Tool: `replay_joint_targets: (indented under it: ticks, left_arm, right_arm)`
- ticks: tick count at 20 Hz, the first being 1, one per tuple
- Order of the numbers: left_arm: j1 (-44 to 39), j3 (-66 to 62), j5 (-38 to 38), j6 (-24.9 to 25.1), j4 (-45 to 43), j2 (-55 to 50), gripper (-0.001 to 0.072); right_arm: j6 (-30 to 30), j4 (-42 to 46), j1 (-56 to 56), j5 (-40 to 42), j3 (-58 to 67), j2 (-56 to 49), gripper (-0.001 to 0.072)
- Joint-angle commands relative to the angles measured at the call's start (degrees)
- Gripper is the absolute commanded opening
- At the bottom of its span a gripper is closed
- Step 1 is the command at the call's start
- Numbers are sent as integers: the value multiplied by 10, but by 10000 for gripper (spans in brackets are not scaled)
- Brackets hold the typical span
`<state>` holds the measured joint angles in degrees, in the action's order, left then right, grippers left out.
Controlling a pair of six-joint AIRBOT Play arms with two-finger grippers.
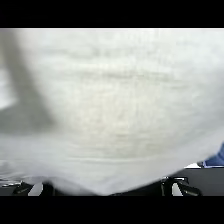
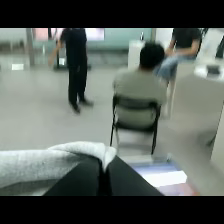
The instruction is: Fold the clothes and pants, and hang the long-sleeved shirts on hangers.
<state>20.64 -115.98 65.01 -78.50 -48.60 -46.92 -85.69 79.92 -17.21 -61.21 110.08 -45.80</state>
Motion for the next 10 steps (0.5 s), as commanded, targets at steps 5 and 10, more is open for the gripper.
replay_joint_targets:
  ticks: [5,10]
  left_arm:
    - [-77,310,85,14,-6,-170,25]
    - [-147,528,-125,5,14,-315,27]
  right_arm:
    - [-11,-24,50,-287,-68,-309,31]
    - [-88,-6,120,-139,-200,-488,32]
